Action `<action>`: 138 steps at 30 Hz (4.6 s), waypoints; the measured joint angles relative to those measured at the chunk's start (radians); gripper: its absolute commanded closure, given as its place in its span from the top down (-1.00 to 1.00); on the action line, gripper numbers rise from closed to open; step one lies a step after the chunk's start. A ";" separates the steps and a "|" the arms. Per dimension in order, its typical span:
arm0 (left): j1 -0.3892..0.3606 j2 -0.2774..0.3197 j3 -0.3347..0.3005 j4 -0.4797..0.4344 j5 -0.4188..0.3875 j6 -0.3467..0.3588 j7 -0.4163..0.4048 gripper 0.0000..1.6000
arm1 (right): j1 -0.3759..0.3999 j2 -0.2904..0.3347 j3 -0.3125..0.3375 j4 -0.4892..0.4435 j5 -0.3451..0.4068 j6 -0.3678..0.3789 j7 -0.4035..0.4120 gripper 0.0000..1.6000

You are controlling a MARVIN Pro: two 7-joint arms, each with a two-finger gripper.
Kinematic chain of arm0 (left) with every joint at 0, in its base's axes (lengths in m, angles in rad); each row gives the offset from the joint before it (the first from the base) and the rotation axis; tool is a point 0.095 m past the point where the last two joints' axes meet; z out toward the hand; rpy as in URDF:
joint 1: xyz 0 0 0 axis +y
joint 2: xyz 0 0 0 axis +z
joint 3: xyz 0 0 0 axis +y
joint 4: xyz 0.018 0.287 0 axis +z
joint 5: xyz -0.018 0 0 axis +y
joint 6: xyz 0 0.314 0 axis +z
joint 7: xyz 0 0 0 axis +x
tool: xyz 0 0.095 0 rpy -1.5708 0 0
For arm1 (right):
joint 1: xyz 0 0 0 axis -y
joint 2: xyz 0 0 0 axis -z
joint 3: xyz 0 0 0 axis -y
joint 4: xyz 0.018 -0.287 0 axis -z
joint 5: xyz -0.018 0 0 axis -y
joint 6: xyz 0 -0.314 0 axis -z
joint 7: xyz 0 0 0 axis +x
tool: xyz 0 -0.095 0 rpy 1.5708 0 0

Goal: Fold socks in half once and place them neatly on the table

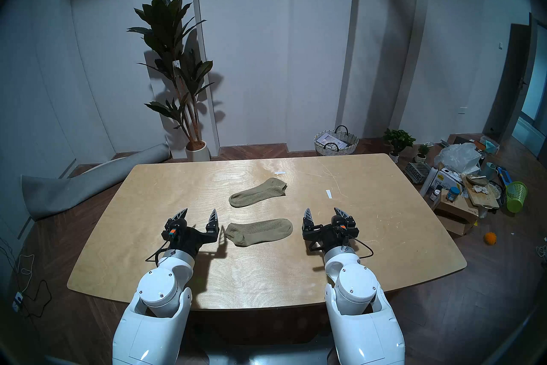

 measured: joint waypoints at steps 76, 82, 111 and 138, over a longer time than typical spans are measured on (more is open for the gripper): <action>0.110 -0.023 -0.063 -0.249 -0.202 0.188 -0.057 1.00 | 0.316 -0.009 -0.105 -0.014 0.894 0.378 -0.492 1.00; 0.101 -0.021 -0.054 -0.240 -0.186 0.189 -0.049 1.00 | 0.346 -0.023 -0.098 0.036 1.055 0.356 -0.576 1.00; 0.046 -0.032 -0.032 -0.211 -0.165 0.219 0.023 1.00 | 0.577 -0.060 -0.166 0.327 1.110 0.212 -0.725 1.00; 0.028 -0.046 -0.017 -0.206 -0.162 0.221 0.059 1.00 | 0.602 -0.062 -0.162 0.445 1.166 0.193 -0.624 1.00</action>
